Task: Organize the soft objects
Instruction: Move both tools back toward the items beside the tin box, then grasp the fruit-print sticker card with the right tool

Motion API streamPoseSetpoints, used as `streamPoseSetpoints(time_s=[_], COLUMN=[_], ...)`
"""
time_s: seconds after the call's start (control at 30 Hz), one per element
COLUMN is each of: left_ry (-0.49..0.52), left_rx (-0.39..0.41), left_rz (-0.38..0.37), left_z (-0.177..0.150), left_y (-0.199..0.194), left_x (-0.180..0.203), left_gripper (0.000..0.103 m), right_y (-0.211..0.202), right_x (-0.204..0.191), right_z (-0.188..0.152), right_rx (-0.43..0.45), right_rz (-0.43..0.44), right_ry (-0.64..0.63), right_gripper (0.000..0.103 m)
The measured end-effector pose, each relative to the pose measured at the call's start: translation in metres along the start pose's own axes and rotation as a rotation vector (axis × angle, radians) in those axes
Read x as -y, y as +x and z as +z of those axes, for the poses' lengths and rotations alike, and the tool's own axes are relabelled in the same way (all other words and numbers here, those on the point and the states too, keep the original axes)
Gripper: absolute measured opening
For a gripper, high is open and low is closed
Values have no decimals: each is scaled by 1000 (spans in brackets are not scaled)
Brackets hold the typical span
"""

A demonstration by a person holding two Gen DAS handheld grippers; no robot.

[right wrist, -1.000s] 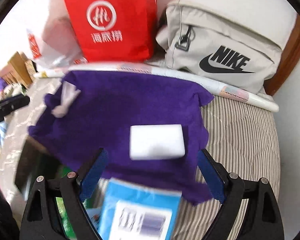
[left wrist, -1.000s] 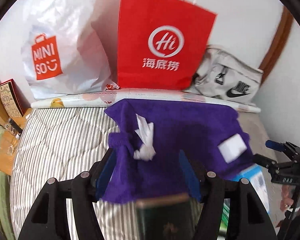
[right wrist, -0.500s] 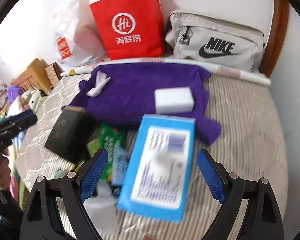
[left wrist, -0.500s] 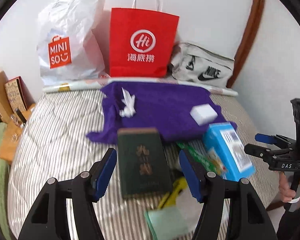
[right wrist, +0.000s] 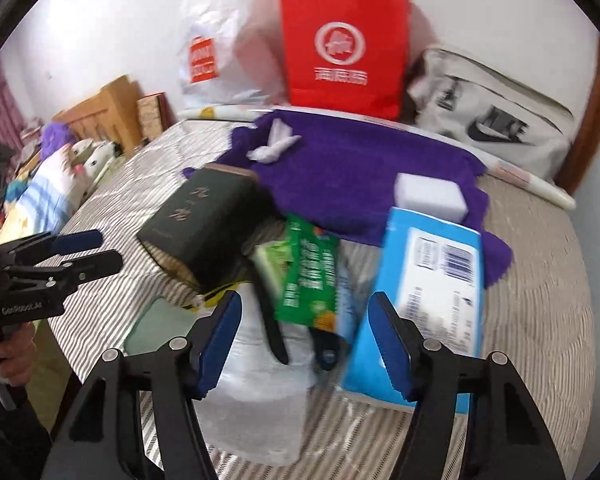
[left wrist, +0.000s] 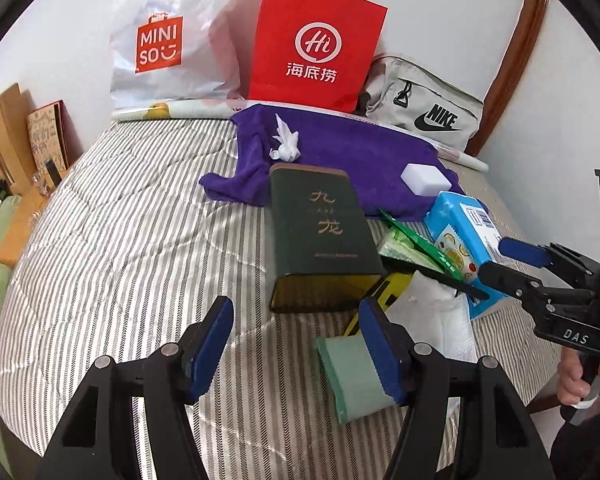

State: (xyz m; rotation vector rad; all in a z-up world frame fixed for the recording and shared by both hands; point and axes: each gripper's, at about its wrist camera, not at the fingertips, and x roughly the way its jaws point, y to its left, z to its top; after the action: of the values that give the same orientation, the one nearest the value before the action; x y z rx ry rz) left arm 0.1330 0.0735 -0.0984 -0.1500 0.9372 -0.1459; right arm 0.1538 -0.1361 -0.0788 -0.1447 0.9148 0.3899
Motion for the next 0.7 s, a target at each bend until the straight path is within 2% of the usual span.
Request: streamPoseSetpoints(time_s=[0.07,0.17,0.33,0.47,0.57,0.7], left_ry=[-9,-11,-15,-33,-27,-23], left_rx=[-4,-15,-17,-28,-31,-44], left_rz=[-2,-19,-40,-84,-78,-83], left_z=[-1,-4,-3,1,2,1], left_y=[2,7,12,18,21,24], left_x=[-4,-8,-14,-19,-19,-18], left_gripper=[63,63,63,63,63,63], right_y=[6,19,39,52,61,66], right_x=[-1,4,7,6,3,6], right_z=[3,11,16,16,14,12], right_rx=[-5,-37,-89,-125,-143,-142], right_rz=[-28,-64,-113,-159,-181,-169], right_ry=[-3,-1,-37,-81,-113,-105], right_gripper=[58,36,33,19,13,3])
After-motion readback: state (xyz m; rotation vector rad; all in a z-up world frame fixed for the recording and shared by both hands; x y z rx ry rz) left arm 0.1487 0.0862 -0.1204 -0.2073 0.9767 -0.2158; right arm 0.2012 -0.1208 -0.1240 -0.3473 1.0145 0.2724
